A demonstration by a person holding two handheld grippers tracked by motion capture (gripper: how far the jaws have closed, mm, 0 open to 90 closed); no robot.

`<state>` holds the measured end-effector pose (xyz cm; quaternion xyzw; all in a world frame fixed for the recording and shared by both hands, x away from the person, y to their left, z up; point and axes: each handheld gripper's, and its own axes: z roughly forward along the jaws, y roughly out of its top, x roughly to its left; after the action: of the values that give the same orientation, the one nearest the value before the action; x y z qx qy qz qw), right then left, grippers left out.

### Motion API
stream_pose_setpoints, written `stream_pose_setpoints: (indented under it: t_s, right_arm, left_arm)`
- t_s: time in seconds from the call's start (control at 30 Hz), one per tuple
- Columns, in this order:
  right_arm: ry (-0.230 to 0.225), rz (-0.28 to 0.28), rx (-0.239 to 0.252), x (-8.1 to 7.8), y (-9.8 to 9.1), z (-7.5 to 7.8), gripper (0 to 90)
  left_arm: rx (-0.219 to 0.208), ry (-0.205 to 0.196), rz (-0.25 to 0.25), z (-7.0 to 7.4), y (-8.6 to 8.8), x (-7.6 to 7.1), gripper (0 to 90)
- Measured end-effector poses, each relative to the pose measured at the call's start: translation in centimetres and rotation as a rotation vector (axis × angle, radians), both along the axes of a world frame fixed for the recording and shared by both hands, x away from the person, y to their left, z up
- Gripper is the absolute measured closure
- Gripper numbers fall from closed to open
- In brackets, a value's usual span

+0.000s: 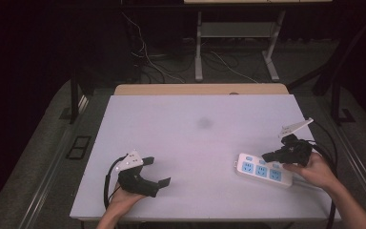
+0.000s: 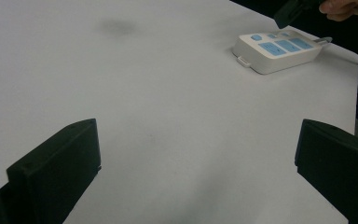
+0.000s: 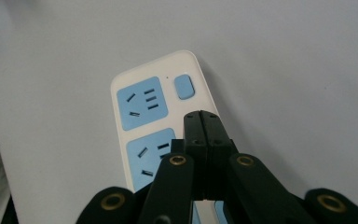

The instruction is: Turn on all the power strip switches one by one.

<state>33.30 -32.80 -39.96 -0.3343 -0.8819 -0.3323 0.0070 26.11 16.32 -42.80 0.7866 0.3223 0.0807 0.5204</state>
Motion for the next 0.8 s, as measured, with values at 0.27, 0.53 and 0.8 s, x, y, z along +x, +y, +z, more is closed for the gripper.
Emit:
stream_pose_setpoints:
  t_s: [0.27, 0.53, 0.8]
  right_arm:
    - [-0.016, 0.025, -0.007, 0.4, 1.0, 1.7, 90.0]
    - [-0.029, 0.054, -0.024, 1.0, 2.2, 2.8, 90.0]
    - [-0.02, 0.061, -0.035, 1.5, 2.9, 2.4, 90.0]
  left_arm:
    - [-0.002, -0.001, -0.001, 0.0, 0.0, 0.0, 0.0]
    - [-0.002, -0.003, -0.002, 0.1, 0.0, 0.0, 0.0]
    - [-0.004, -0.004, -0.001, 0.1, 0.1, 0.0, 0.0]
